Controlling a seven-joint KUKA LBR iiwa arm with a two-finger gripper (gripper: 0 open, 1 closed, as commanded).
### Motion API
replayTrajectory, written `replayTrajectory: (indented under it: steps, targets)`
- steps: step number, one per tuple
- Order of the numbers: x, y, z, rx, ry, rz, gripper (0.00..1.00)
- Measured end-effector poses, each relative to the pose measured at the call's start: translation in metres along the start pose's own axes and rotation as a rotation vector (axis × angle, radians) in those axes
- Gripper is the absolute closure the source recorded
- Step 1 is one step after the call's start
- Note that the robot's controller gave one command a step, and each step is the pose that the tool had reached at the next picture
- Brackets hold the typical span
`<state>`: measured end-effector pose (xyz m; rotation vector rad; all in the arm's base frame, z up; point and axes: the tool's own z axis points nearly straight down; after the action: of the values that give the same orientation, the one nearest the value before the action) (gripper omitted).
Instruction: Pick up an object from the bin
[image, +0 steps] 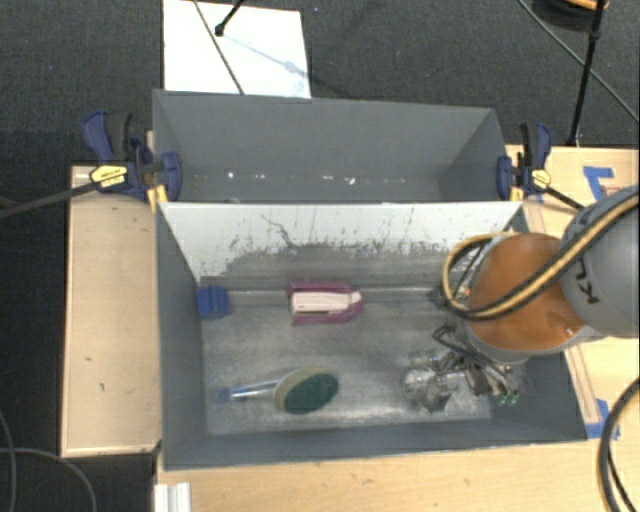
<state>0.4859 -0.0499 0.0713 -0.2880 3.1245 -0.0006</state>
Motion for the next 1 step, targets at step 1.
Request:
replayTrajectory:
  steps: [1]
  targets:
    - [-0.0144,-0.0094,-0.106,0.003,-0.007,-0.032,1.0]
